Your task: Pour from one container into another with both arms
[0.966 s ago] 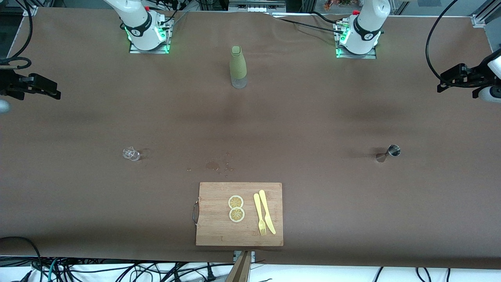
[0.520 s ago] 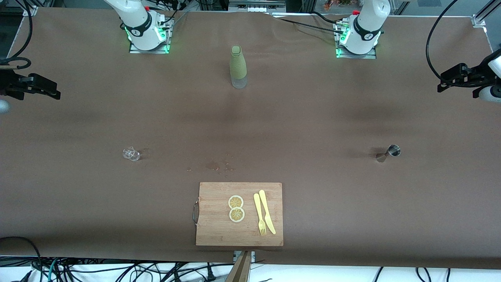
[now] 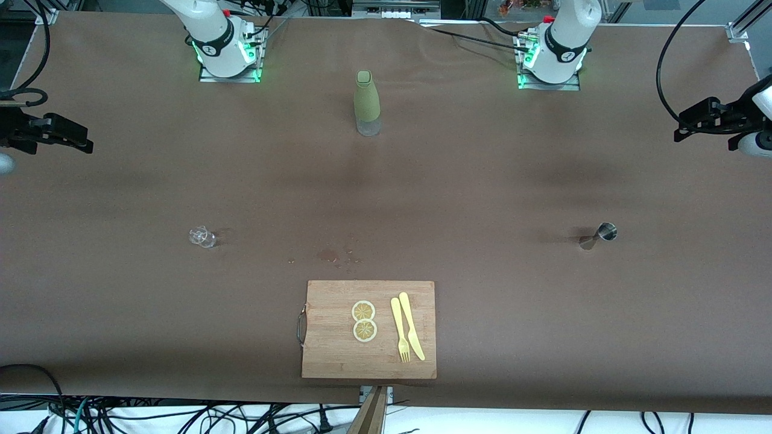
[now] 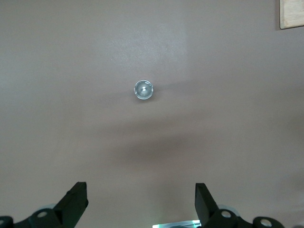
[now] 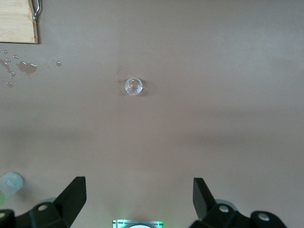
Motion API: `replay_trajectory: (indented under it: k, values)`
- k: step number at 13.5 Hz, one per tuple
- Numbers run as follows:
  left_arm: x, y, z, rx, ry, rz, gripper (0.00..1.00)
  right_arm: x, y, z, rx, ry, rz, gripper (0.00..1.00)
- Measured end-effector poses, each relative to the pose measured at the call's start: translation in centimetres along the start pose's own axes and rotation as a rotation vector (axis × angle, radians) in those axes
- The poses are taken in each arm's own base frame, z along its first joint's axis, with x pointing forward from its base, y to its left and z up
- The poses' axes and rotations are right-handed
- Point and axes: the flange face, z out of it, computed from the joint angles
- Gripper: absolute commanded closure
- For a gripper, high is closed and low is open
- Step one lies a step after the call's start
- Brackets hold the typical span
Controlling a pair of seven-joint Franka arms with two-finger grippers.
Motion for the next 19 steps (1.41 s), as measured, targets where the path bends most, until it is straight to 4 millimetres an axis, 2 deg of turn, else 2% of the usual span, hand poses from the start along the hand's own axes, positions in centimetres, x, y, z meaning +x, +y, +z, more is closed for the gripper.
replay_trajectory:
  k: [15,19]
  values:
    - [0.18,0.94,0.04,0.002,-0.001,0.003,0.00,0.02,0.03,0.02,0.000,0.000,0.001,0.00]
    - [0.16,0.79,0.04,0.001,-0.001,-0.003,0.00,0.52,0.15,0.88,-0.001,-0.015,0.004,0.00]
